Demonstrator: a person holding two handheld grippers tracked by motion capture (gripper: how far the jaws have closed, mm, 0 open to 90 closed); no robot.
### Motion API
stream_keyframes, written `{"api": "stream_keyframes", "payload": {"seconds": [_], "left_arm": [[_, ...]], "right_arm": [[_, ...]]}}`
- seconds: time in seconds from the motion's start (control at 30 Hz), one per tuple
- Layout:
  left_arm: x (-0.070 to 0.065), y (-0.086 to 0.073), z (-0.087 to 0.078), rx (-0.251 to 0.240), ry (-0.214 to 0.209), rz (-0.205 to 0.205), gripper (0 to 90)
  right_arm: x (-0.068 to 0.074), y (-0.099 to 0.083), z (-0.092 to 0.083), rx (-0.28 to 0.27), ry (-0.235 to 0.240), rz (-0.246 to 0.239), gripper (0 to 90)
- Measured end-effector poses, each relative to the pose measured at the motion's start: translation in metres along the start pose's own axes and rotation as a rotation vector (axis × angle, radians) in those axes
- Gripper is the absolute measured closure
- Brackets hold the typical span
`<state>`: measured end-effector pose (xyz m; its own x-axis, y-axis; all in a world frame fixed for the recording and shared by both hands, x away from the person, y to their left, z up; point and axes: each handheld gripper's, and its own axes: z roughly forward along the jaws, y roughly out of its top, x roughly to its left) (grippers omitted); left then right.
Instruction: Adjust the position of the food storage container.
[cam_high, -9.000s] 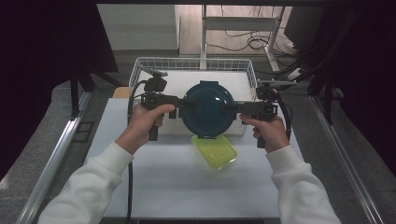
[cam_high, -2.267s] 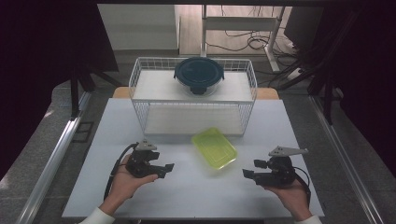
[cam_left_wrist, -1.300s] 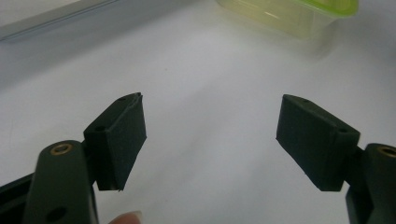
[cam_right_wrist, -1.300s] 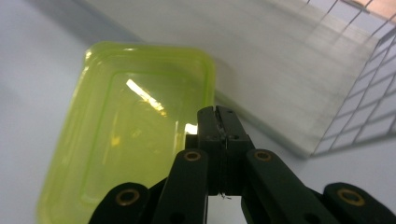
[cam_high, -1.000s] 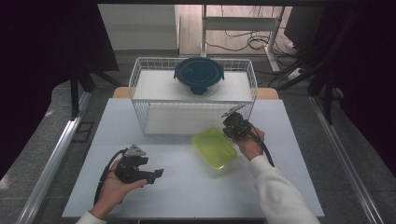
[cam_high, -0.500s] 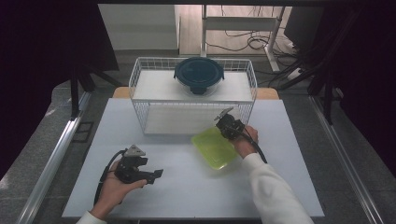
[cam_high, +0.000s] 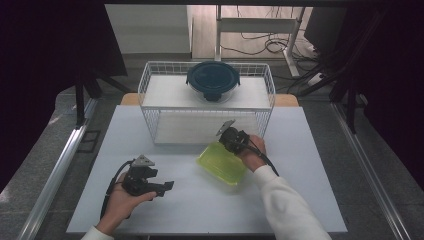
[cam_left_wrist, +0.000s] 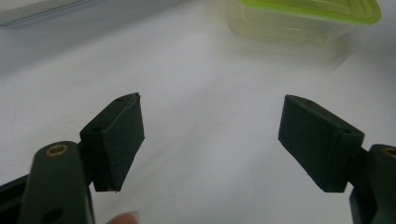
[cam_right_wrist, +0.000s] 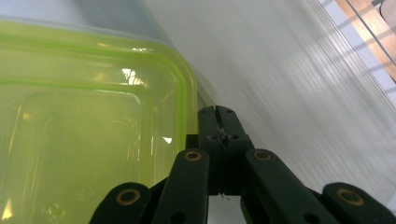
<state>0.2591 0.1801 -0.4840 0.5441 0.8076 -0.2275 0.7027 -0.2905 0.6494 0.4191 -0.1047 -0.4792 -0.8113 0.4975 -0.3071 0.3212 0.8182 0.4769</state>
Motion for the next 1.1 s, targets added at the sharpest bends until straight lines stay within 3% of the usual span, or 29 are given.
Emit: {"api": "stream_keyframes", "payload": {"seconds": [0.17,0.3,0.5,0.63,0.9,1.1], "left_arm": [[0.000,0.000,0.000,0.000,-0.002,-0.001,22.0],[0.001,0.000,0.000,0.004,-0.004,0.001,22.1],[0.002,-0.001,0.000,0.005,-0.004,-0.001,22.1],[0.002,-0.001,0.000,0.006,-0.005,0.000,22.1],[0.002,-0.001,-0.001,0.003,-0.004,-0.004,22.1],[0.002,-0.001,-0.001,0.002,-0.003,-0.010,22.2]], "right_arm": [[0.010,0.009,0.001,0.008,0.007,-0.049,88.8],[0.013,0.013,0.003,0.005,0.019,-0.055,88.8],[0.014,0.018,0.005,0.011,0.001,-0.088,88.8],[0.013,0.020,0.007,0.017,0.025,-0.073,88.8],[0.020,0.021,0.004,0.017,0.042,-0.101,88.9],[0.029,0.022,0.001,0.006,0.095,-0.117,88.9]]}}
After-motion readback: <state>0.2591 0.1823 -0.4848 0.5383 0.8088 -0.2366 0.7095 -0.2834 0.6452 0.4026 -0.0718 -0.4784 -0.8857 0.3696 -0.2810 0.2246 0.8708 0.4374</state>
